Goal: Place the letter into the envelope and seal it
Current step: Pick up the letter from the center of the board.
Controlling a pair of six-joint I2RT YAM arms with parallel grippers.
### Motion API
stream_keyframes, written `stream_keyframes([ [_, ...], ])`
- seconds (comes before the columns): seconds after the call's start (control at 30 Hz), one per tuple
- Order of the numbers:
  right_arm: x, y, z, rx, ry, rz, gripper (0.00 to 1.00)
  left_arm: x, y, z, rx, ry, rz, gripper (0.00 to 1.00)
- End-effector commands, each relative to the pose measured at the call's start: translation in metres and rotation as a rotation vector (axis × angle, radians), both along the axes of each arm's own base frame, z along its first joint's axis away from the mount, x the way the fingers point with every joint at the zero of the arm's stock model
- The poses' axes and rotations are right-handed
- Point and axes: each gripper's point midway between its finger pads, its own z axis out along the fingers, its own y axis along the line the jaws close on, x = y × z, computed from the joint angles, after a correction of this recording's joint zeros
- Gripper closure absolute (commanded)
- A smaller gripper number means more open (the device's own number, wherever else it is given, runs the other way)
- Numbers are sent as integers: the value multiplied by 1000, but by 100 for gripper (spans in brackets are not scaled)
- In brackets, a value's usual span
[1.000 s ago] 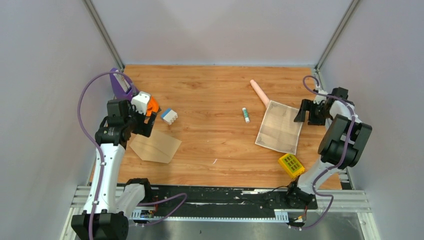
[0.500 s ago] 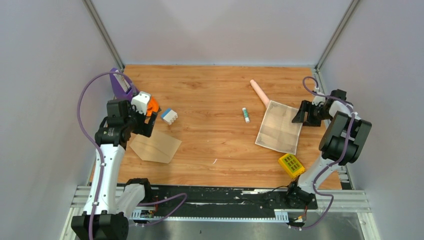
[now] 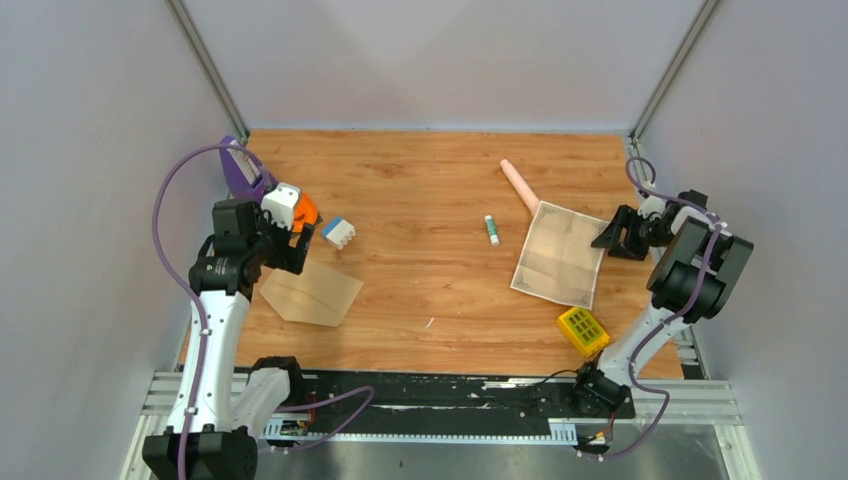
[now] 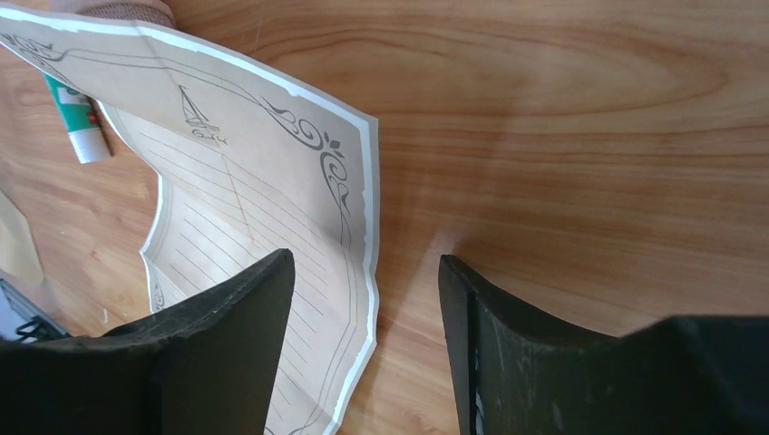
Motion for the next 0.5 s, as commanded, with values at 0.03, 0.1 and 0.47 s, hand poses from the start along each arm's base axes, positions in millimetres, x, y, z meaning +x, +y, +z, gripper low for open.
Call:
stream_keyframes([
  [0.03, 7, 7, -11, 82, -19, 20, 40, 2, -2, 8, -26, -33, 3, 0],
  [0.1, 7, 10, -10, 100, -25, 27, 41, 3, -2, 8, -27, -33, 3, 0],
  [0.47, 9, 19, -16, 183, -21, 39, 60, 2, -4, 11, -38, -41, 3, 0],
])
